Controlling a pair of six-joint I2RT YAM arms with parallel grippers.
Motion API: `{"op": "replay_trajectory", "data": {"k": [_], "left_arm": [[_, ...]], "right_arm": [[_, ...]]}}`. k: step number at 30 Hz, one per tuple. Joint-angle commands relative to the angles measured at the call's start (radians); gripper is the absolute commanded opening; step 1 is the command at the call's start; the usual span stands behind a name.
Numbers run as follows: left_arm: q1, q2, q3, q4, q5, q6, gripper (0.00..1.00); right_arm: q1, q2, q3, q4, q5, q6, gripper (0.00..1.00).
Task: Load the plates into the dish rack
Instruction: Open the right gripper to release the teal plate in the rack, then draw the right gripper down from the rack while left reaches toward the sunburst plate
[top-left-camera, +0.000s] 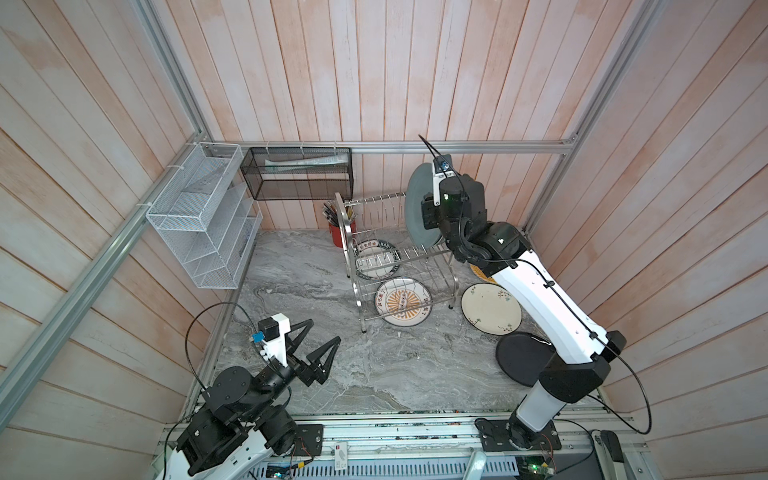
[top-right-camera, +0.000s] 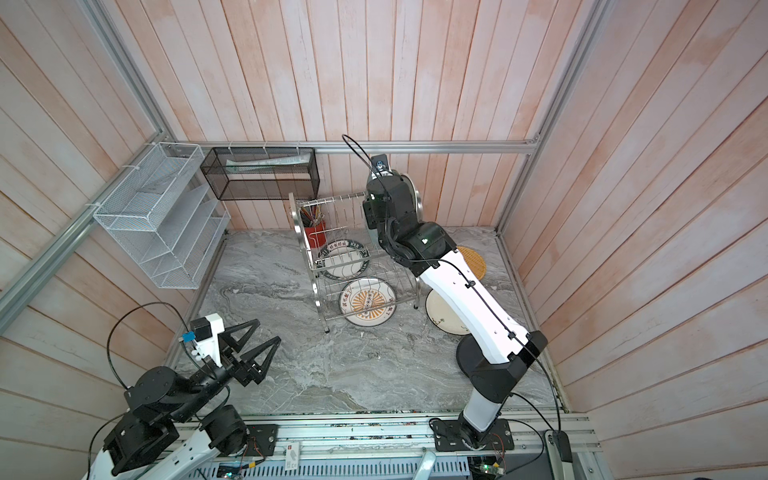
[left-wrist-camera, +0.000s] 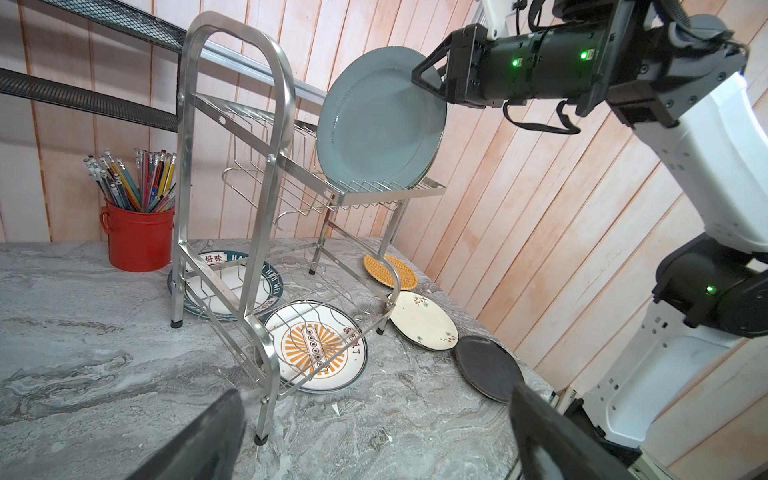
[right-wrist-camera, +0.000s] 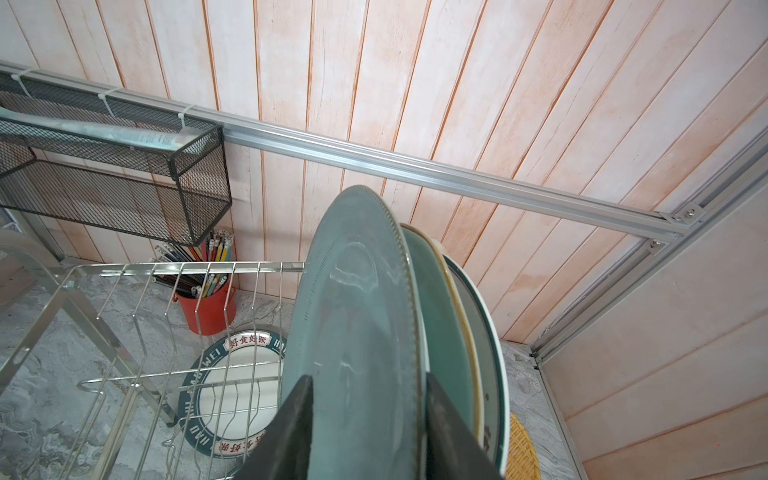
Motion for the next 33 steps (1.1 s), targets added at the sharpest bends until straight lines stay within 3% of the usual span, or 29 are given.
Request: {"op": "replay_trajectory", "data": {"k": [1, 13, 19, 28, 33], "left_arm": [[0.004, -0.002, -0.002, 0.004, 0.004, -0.002, 1.00], [0.004, 0.006, -0.002, 0.000, -0.001, -0.005, 1.00], [0.005, 0.031, 0.005, -0.009, -0.018, -0.017, 1.00], [0.004, 0.097, -0.002, -0.007, 0.000, -0.118, 1.00], [0.003, 0.168, -0.122, 0.144, 0.119, -0.313, 1.00]], "right_arm": [[-0.002, 0.007, 0.043, -0.009, -0.016, -0.004, 0.51], [-0.002, -0.016, 0.076, -0.029, -0.062, 0.015, 0.63], [0.000, -0.084, 0.039, -0.026, -0.146, 0.064, 0.69], [0.009, -0.492, -0.511, 0.200, -0.265, 0.182, 0.87], [0.009, -0.709, -0.780, 0.252, -0.332, 0.246, 0.92]]}}
